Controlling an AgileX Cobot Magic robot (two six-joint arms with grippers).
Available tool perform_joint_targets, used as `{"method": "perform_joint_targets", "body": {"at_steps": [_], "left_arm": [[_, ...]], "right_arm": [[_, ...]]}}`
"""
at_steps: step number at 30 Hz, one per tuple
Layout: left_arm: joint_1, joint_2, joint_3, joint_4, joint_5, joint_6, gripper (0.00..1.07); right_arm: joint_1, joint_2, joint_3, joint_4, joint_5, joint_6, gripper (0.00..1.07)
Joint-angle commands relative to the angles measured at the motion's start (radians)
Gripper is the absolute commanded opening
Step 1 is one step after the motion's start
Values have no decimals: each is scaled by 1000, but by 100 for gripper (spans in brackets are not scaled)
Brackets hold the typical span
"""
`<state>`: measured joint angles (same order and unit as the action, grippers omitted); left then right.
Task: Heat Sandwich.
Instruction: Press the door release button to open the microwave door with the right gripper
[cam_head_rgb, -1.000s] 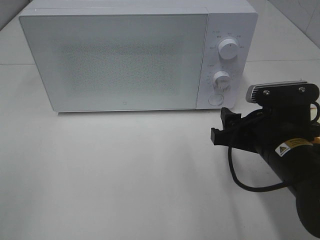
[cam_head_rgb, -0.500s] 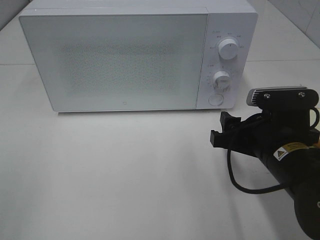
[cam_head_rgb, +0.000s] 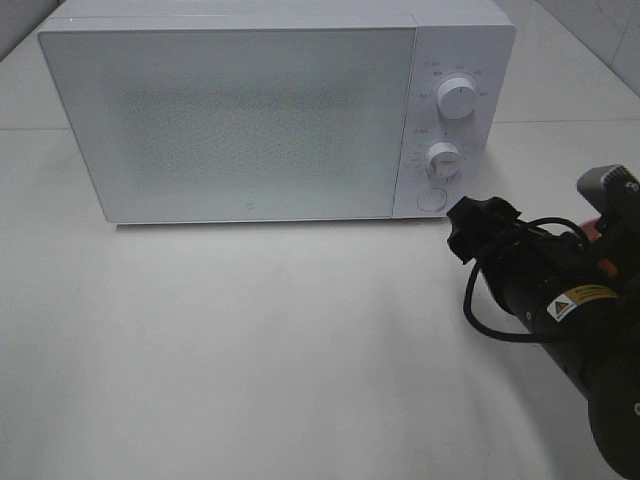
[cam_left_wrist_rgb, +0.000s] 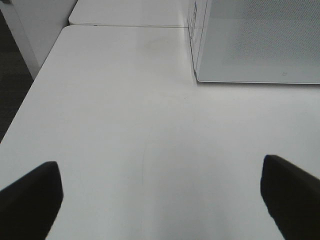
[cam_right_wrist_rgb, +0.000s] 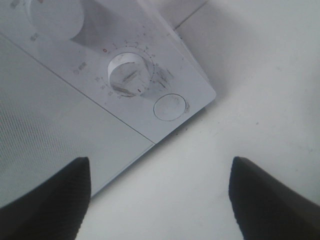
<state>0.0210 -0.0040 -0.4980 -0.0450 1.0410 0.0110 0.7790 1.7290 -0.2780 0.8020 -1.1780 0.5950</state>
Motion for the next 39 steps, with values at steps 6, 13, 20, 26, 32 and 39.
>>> {"method": "perform_joint_targets", "body": {"at_steps": [6, 13, 20, 26, 32, 39], "left_arm": [[3, -29, 2, -3, -6, 2, 101], [3, -29, 2, -3, -6, 2, 101], [3, -29, 2, -3, -6, 2, 101], [3, -29, 2, -3, -6, 2, 101], [3, -29, 2, -3, -6, 2, 101], [3, -29, 2, -3, -6, 2, 101]], "right_arm": [[3, -4, -1, -4, -10, 528, 75], [3, -4, -1, -4, -6, 756, 60], [3, -4, -1, -4, 22, 855, 19], [3, -4, -1, -7, 43, 841, 1], [3, -3, -2, -7, 48, 841, 0], [-26, -2, -16, -32, 98, 839, 0]]}}
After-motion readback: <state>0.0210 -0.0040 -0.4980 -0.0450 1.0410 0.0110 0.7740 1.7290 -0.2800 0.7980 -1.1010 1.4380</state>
